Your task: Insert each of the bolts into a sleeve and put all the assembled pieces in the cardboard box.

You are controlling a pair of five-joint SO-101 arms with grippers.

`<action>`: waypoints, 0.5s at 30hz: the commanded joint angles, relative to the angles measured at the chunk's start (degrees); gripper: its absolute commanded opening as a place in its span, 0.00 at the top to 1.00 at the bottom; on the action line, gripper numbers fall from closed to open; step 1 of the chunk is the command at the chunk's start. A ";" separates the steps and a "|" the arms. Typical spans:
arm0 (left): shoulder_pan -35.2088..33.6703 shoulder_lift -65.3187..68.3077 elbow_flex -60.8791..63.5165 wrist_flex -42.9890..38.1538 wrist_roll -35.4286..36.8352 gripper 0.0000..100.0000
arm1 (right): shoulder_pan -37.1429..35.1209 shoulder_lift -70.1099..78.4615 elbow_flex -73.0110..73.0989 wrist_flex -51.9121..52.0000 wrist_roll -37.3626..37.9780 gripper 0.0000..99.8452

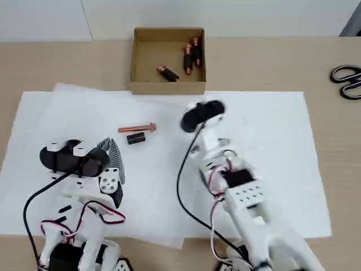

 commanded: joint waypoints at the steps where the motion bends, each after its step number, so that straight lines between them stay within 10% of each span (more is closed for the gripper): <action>1: -0.09 -0.26 -1.89 0.53 0.00 0.99 | -2.68 6.99 -6.07 -1.36 -0.53 0.81; 15: -0.09 -0.53 -4.09 0.53 -0.09 0.99 | -4.70 27.21 -23.38 9.71 -0.88 0.81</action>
